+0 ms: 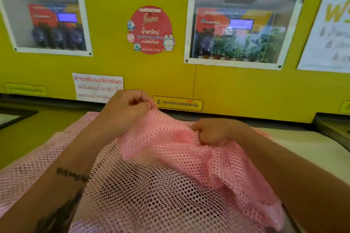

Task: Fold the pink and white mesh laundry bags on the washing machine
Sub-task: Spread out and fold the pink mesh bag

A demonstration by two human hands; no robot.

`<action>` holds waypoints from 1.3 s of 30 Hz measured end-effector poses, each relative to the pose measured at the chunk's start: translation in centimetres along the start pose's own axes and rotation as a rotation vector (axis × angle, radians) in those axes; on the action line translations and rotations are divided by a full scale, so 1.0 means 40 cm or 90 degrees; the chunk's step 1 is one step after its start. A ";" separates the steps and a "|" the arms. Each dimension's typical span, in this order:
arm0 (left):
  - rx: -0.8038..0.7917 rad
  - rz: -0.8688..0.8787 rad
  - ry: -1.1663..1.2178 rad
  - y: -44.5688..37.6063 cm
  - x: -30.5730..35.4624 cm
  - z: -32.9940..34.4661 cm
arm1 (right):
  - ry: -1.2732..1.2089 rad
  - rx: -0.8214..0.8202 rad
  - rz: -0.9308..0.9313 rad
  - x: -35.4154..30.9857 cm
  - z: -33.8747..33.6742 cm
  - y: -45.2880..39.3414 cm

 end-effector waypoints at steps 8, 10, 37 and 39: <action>-0.018 -0.062 -0.114 0.050 -0.030 -0.051 | -0.041 0.450 -0.131 -0.089 -0.179 -0.009; -0.112 -0.152 -0.184 0.064 -0.091 -0.014 | -0.094 0.569 -0.185 -0.130 -0.242 0.027; 0.206 -0.504 -0.480 0.335 -0.341 -0.506 | -0.071 0.125 -0.241 -0.630 0.007 -0.391; 0.197 -0.429 -0.478 0.303 -0.336 -0.471 | -0.014 0.076 -0.208 -0.589 0.037 -0.404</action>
Point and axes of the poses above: each hand's wrist, its own y-axis away from the middle knuckle, its own z-axis out of the palm, x = y × z, the point moved 8 cm from there along -y, towards the middle knuckle, and after that the axes turned 5 degrees about -y, right-handed, at the moved point
